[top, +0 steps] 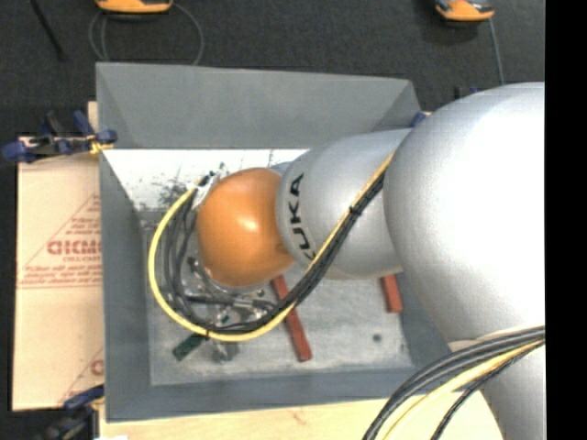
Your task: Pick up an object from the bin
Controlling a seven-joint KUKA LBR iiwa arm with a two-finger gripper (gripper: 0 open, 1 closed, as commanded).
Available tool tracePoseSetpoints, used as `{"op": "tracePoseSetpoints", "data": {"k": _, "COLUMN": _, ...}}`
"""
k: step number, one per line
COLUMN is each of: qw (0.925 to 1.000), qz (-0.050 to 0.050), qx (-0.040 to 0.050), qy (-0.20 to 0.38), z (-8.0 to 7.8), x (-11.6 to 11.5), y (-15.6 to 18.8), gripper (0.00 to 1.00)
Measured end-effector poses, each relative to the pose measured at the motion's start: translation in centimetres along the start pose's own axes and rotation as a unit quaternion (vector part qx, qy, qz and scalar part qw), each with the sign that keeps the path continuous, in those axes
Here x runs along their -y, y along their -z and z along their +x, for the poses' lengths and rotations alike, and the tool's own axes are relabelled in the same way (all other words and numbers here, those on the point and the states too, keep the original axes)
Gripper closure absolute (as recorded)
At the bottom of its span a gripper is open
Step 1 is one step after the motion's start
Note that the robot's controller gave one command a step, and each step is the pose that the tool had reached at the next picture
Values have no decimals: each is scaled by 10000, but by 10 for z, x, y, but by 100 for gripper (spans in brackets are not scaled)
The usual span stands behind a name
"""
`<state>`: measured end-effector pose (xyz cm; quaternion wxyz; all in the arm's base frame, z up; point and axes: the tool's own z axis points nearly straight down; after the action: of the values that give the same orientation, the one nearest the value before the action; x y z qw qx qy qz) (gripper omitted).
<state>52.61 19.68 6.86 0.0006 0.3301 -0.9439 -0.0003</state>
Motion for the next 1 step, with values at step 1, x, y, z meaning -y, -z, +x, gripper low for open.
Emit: {"op": "tracePoseSetpoints", "data": {"k": 1, "qw": 10000, "qz": -2, "qx": 9, "qy": -32, "z": -1, "x": 1, "y": 2, "gripper": 100}}
